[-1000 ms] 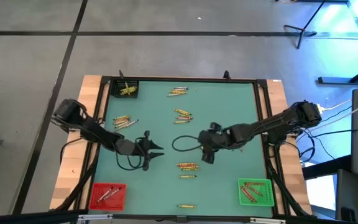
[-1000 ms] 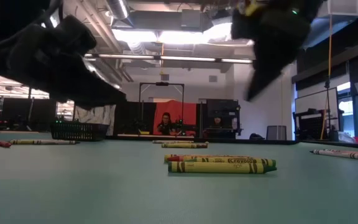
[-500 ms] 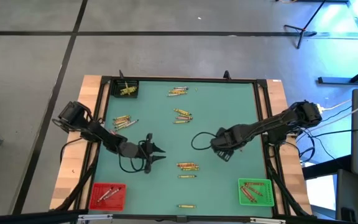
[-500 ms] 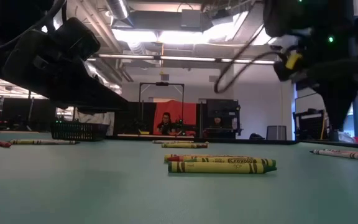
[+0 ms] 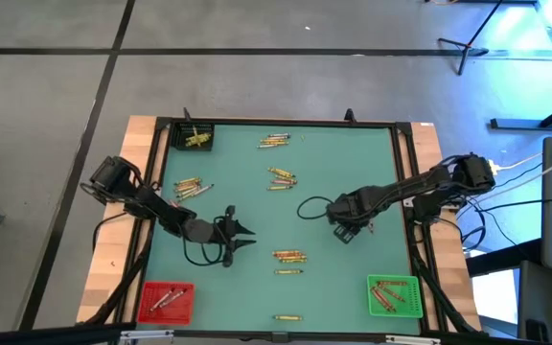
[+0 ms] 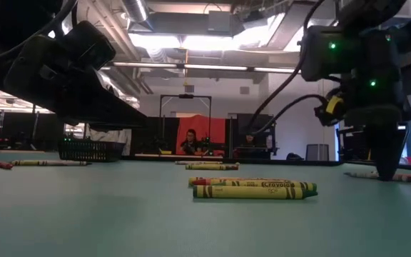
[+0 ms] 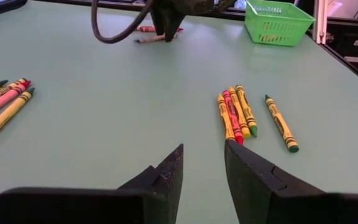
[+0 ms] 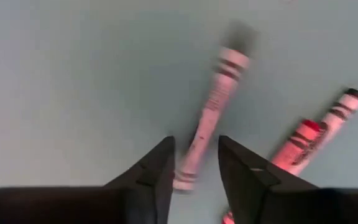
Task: Sort crayons
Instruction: Put the black crayon into the red bin
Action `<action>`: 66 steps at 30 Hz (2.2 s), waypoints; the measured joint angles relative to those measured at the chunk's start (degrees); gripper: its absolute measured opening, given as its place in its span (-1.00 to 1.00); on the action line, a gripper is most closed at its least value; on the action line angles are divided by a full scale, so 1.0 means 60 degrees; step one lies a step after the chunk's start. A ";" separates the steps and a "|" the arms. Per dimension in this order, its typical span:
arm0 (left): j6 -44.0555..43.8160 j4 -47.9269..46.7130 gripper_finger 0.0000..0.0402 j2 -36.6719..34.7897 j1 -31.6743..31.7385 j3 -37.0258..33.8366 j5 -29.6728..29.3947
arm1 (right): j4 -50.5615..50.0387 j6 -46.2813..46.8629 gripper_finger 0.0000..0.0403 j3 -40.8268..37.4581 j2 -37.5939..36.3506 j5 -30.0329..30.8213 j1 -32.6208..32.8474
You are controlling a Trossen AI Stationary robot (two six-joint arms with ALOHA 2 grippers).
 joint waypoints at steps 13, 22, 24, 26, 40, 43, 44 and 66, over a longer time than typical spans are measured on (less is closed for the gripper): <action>-0.0006 0.0000 -0.49 -0.0004 0.0000 0.0000 -0.0004 | 0.0414 -0.1186 -0.95 -0.0250 -0.0025 0.0142 0.0014; 0.0016 0.0008 -0.49 -0.0004 0.0004 0.0000 -0.0004 | 0.0536 -0.2635 -0.95 -0.0239 -0.0215 0.0248 0.0018; 0.0016 0.0057 -0.49 -0.0004 0.0034 0.0000 -0.0055 | 0.0862 -0.2921 -0.97 -0.0274 -0.0387 0.0489 0.0022; -0.0033 0.0102 -0.49 -0.0004 0.0092 0.0000 -0.0127 | 0.1473 -0.3047 -0.95 -0.0228 -0.0503 0.0841 0.0158; -0.0246 -0.0656 -0.18 -0.0004 0.0608 0.1206 0.0157 | 0.6450 -0.5445 -0.98 -0.0234 -0.0613 0.1837 0.1391; 0.0093 -0.1089 -0.17 -0.0004 0.0605 0.1646 0.0170 | 0.7853 -0.6093 -0.97 -0.0227 -0.0479 0.2034 0.1452; 0.0274 -0.1220 -0.17 -0.0004 0.0605 0.1786 0.0182 | 0.8346 -0.6322 -0.97 -0.0227 -0.0365 0.2103 0.1450; 0.1495 -0.1315 -0.32 -0.0004 0.0721 0.2988 0.0045 | 1.3933 -0.8728 -0.96 -0.0211 0.1629 0.2322 0.1450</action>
